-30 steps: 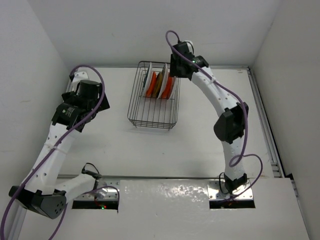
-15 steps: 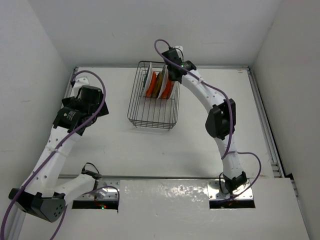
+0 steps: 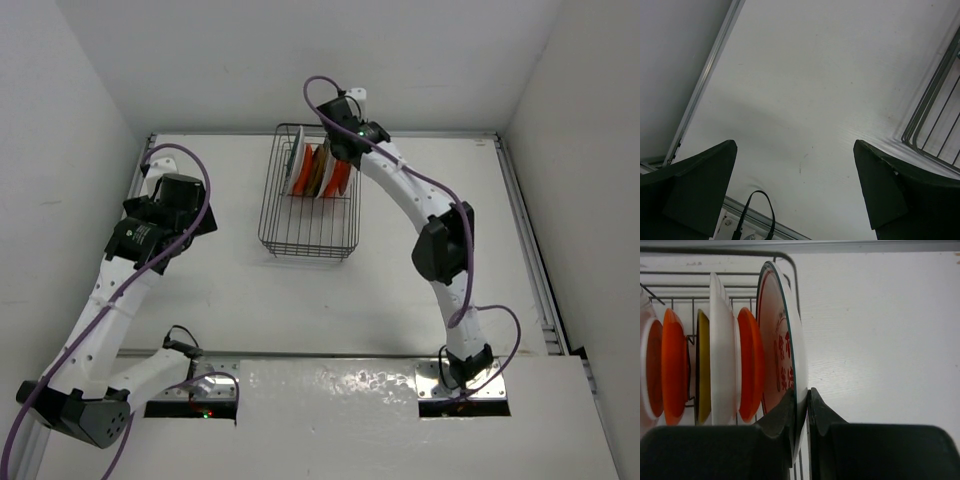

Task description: Unload the plates from the dish rack

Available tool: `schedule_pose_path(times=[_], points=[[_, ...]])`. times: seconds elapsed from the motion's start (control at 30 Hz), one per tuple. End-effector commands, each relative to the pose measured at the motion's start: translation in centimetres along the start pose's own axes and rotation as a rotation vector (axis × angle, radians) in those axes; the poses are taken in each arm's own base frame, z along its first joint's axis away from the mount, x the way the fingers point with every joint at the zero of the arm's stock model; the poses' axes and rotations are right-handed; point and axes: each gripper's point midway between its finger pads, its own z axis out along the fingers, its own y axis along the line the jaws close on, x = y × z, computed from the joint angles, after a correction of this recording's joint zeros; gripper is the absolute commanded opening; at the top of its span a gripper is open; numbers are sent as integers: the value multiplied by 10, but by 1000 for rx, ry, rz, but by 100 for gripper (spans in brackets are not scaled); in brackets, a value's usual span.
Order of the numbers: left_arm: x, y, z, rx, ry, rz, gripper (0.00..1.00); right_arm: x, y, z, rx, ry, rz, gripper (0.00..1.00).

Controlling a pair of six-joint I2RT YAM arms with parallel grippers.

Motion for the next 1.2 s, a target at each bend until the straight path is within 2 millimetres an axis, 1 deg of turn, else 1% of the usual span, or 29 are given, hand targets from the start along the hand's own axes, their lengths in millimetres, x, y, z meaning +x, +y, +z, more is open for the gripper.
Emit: schedule_pose_path(times=[0.0,0.03,0.07,0.17,0.2,0.27,0.3,0.37,0.4,0.43,0.47,0.5,0.53,0.57,0.6,0.63,0.67,0.7,0.73,0.77,0.8,0.83,0.87,1.0,1.03,1.07,1.1,1.13,1.17], points=[[-9,-7,-4,43,-44,-33,100,-106,-54,-92,4,-254,217,0],[-9,-8,-4,46,-43,-36,100,-119,-68,-112,3,-290,248,0],[-10,-9,-4,52,-45,-40,100,-125,-79,-122,23,-312,264,0],[-11,-12,-5,67,-46,-57,100,-130,-111,-144,69,-339,290,0],[-11,-13,-5,72,-46,-65,100,-134,-134,-163,88,-356,332,0],[-12,-16,-6,84,-45,-74,100,-115,-163,-156,138,-313,368,0],[-12,-18,-6,95,-43,-83,100,-96,-191,-151,163,-281,393,0],[-10,-20,-6,106,-37,-89,100,-80,-212,-137,141,-274,493,0],[-10,-24,-7,128,-33,-93,100,-44,-230,-118,122,-201,522,0],[-9,-26,-6,140,-30,-96,100,-31,-235,-107,97,-180,561,0],[-9,-29,-8,160,-32,-100,100,-29,-237,-95,50,-207,652,0],[-10,-38,-10,207,-25,-105,100,19,-243,-71,17,-111,703,0],[-11,-42,-12,233,-28,-108,100,16,-242,-62,-33,-154,793,0],[-12,-46,-15,263,-32,-110,100,30,-242,-55,-49,-149,826,0],[-14,-53,-19,310,-33,-116,100,71,-248,-43,-22,-95,861,0],[-16,-55,-21,326,-39,-119,100,84,-249,-39,-30,-88,903,0],[-19,-56,-25,344,-55,-128,100,86,-251,-35,-38,-131,974,0],[-18,-58,-26,360,-51,-128,100,120,-256,-30,11,-108,991,0],[-19,-58,-29,371,-61,-128,100,125,-259,-28,18,-134,1037,0],[-19,-59,-30,381,-62,-127,100,161,-262,-22,57,-92,1059,0],[-17,-58,-31,385,-59,-125,100,175,-264,-18,66,-86,1085,0],[-17,-58,-32,389,-61,-124,100,173,-267,-14,52,-133,1133,0],[-16,-58,-32,395,-59,-122,100,200,-272,-11,85,-102,1154,0],[-13,-59,-32,397,-49,-131,100,225,-267,15,67,-34,1176,0],[-12,-61,-31,399,-41,-137,100,241,-260,28,62,18,1155,5],[-13,-63,-31,407,-35,-138,100,234,-253,36,4,34,1157,15],[-17,-66,-33,414,-35,-145,100,234,-250,42,-25,49,1158,30],[-16,-69,-31,415,-19,-142,100,241,-245,47,-34,94,1161,48],[-18,-70,-32,417,-15,-140,100,229,-246,48,-48,75,1152,91]])
